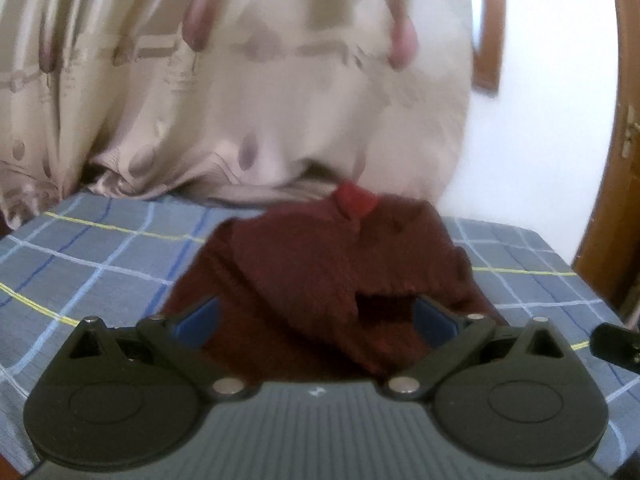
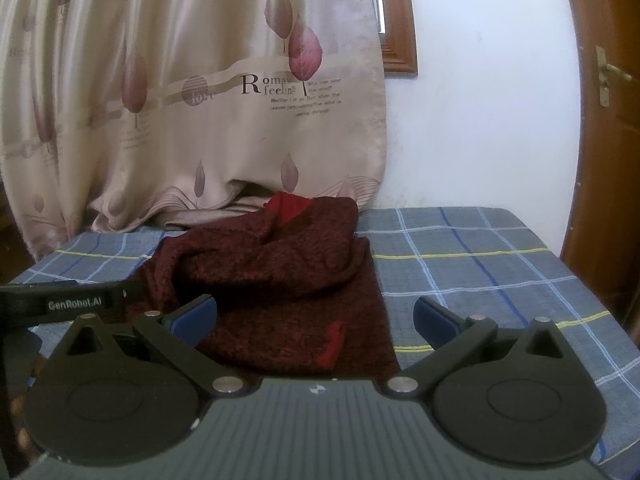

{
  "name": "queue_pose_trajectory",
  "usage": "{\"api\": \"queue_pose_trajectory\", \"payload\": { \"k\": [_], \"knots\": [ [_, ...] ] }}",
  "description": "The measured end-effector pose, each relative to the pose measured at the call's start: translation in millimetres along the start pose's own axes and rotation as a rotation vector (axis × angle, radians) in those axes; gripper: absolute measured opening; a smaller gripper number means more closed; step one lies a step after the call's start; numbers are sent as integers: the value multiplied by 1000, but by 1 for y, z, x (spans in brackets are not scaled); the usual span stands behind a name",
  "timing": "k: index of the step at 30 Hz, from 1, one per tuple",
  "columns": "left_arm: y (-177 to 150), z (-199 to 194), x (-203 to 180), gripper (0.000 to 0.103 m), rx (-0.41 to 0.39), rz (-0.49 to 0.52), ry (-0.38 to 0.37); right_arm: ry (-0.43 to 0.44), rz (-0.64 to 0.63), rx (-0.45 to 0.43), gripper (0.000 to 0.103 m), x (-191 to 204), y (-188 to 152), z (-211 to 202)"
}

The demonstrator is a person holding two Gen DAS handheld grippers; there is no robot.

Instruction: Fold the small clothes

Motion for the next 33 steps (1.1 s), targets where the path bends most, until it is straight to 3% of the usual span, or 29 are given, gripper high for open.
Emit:
{"api": "queue_pose_trajectory", "payload": {
  "k": [3,9,21,33],
  "knots": [
    [2,4,-1,103,18,36,-14,1,0,-1,103,-1,1,1],
    [0,5,-8,103,12,102,33,1,-8,1,103,2,0,2],
    [-4,17,-12,103,68,97,41,8,-14,9,103,4,1,5],
    [-14,36,-24,103,164,105,-6,18,-6,37,103,-1,-5,11]
  ]
}}
Point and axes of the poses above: each gripper's, at about its wrist camera, not at the fingertips, and z roughly the way its jaws point, x to its left, y to its top, the point moved 6 cm from there along z, roughly the way its jaws point, and after that the axes turned 4 degrees about x, right-handed, at the moved point
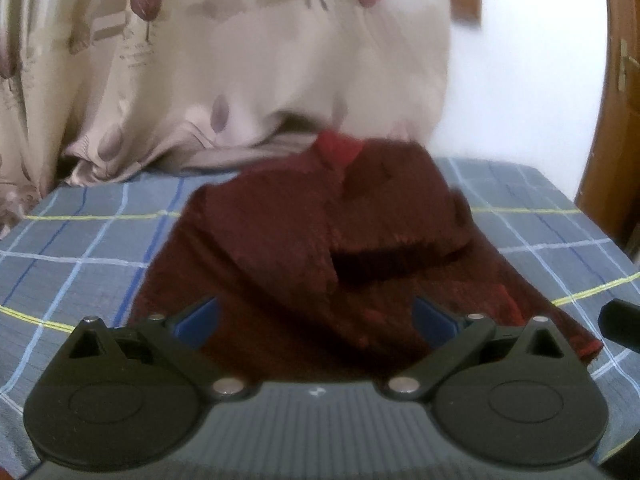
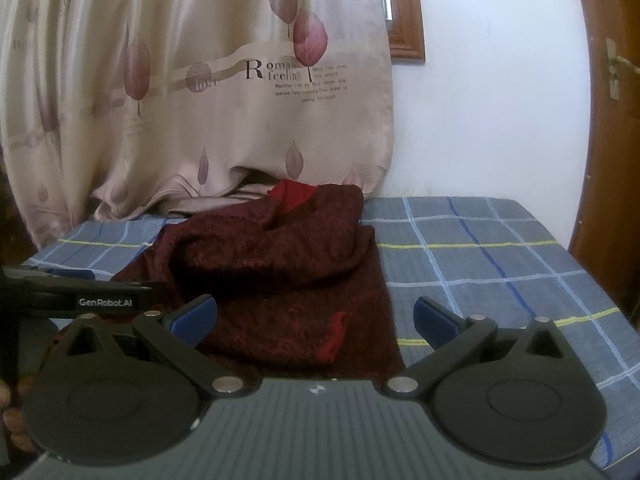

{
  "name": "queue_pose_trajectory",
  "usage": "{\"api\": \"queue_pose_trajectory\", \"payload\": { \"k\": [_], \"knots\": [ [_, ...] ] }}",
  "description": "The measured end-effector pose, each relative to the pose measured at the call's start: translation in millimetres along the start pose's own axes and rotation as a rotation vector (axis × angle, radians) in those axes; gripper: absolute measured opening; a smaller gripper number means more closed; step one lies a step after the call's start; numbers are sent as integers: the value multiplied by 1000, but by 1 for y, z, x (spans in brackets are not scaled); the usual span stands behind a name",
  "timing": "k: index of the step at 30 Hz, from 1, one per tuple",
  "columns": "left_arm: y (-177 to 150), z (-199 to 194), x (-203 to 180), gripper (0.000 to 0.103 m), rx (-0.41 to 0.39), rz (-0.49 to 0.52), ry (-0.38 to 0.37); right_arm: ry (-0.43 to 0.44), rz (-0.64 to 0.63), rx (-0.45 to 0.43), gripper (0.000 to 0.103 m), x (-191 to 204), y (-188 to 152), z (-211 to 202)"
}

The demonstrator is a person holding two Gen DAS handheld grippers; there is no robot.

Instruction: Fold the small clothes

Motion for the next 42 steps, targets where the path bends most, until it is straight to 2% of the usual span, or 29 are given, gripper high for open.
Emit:
{"api": "queue_pose_trajectory", "payload": {
  "k": [14,21,27,30,33,35,36,38,42],
  "knots": [
    [-4,29,-9,103,92,-30,-21,-3,48,31,103,-25,-9,14],
    [-8,49,-2,103,147,-110,-95,-4,70,49,103,-36,-14,24],
    [-5,60,-12,103,153,-96,-122,-11,100,71,103,-47,-20,34],
    [-3,70,-18,103,175,-116,-154,-13,107,80,103,-50,-22,39],
    [-1,84,-22,101,201,-136,-155,-14,113,87,103,-53,-23,43],
    [-2,90,-21,63,214,-146,-141,-18,114,90,103,-56,-24,45],
    [-3,95,-19,23,249,-148,-121,-21,116,92,103,-57,-24,46],
    [0,94,-10,20,260,-192,-138,-24,124,95,103,-61,-24,47],
    [25,66,16,18,166,-152,-39,-39,130,90,103,-67,-22,48]
  ]
}}
Point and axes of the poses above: each gripper's, at about its wrist camera, not at the fingertips, and z roughly the way its jaws point, x to its left, y to its top, the point moved 6 cm from there along z, roughly the way its jaws point, and after that the axes turned 4 degrees about x, right-handed, at the moved point
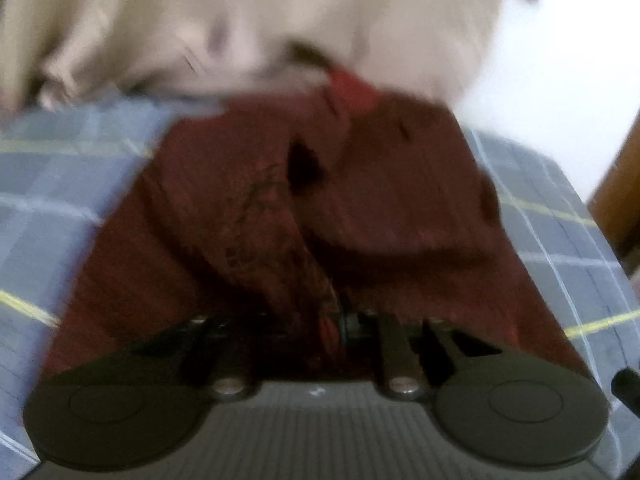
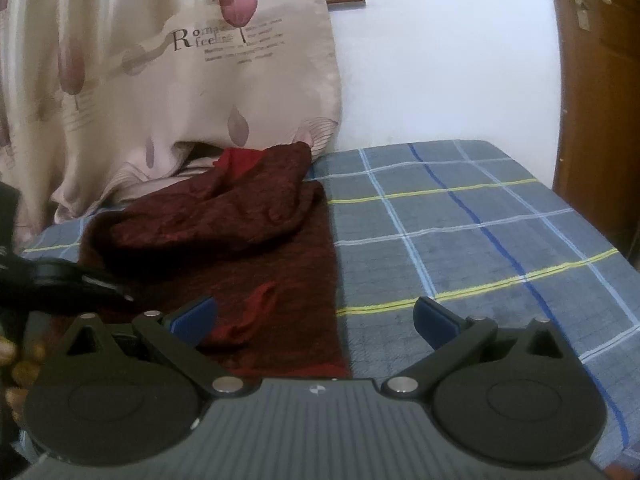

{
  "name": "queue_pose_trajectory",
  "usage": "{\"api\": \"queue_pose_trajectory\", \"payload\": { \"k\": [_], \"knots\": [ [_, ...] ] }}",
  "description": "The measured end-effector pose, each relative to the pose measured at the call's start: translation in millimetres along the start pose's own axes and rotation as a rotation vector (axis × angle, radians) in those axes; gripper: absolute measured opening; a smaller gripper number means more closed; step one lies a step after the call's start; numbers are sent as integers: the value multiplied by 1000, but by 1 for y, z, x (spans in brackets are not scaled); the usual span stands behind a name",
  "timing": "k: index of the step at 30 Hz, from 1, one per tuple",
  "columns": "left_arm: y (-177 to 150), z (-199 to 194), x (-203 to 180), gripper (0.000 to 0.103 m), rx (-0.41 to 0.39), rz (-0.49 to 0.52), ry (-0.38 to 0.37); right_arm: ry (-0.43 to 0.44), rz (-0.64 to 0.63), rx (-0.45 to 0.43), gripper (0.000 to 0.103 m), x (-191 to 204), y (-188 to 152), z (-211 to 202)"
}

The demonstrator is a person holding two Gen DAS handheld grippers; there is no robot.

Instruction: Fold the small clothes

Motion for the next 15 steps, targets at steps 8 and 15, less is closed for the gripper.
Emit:
{"api": "queue_pose_trajectory", "payload": {
  "k": [8,15],
  "knots": [
    [91,-66,82,18,-174,23,229,-10,4,4,103,0,6,8],
    [164,-68,166,18,-214,2,487,-7,-33,29,103,14,7,19]
  ]
}}
Point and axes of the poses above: each gripper's, at about its wrist camera, not at the fingertips, and z roughly the way its jaws point, x to its left, y to its top, the point moved 6 cm from there along z, roughly the way its jaws point, and after that the axes turned 4 degrees about x, right-handed, at the moved point
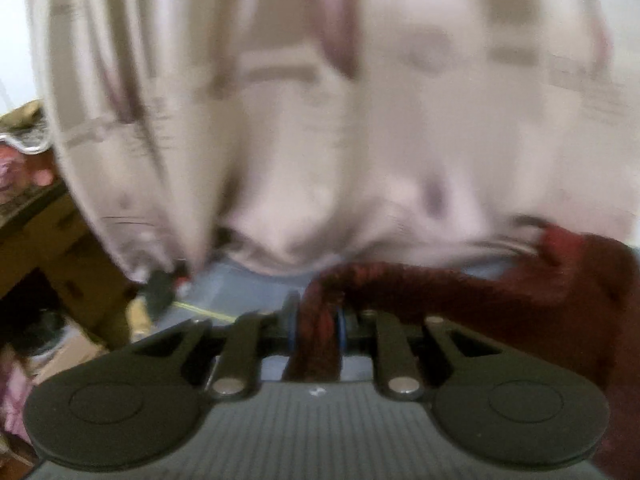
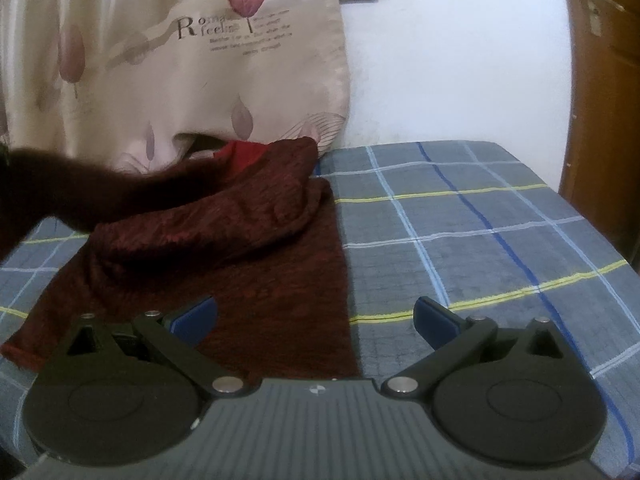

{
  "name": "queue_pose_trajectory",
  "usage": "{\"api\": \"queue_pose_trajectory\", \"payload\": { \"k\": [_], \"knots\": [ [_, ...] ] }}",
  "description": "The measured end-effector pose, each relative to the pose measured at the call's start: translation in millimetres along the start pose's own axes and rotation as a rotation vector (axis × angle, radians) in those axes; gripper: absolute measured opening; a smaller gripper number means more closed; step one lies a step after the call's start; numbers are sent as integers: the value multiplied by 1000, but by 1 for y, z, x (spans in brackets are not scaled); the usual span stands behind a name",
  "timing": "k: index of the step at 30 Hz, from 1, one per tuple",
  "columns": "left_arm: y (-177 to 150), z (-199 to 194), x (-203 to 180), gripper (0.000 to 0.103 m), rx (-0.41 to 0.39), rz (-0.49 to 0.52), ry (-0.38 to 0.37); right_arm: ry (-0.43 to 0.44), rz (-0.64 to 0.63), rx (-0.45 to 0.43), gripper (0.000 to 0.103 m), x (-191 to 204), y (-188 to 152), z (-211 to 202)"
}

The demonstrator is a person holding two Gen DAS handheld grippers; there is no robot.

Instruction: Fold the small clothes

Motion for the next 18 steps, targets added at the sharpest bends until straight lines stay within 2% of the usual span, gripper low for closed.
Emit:
{"api": "queue_pose_trajectory", "payload": {
  "k": [5,9,11,13,14,16,18],
  "knots": [
    [28,72,40,19,35,-20,130,-8,-17,16,103,7,4,8],
    [35,140,51,21,114,9,189,-2,-22,28,103,14,9,17],
    [34,164,54,22,116,22,203,3,-30,29,103,18,11,21],
    [35,187,62,40,120,7,213,9,-43,30,103,25,13,25],
    [35,194,67,45,114,-10,224,14,-50,29,103,28,14,26],
    [42,207,84,68,76,-56,256,30,-65,27,103,34,17,29],
    [53,211,101,77,29,-92,273,57,-88,23,103,41,21,30]
  ]
}}
Point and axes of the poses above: each gripper's, at about its wrist camera, not at the fingertips, and z roughly the way its jaws point, x to its left, y to its top, the point moved 6 cm from there along z, roughly the way its jaws point, and after that the axes turned 4 degrees about x, right-handed, at the moved point
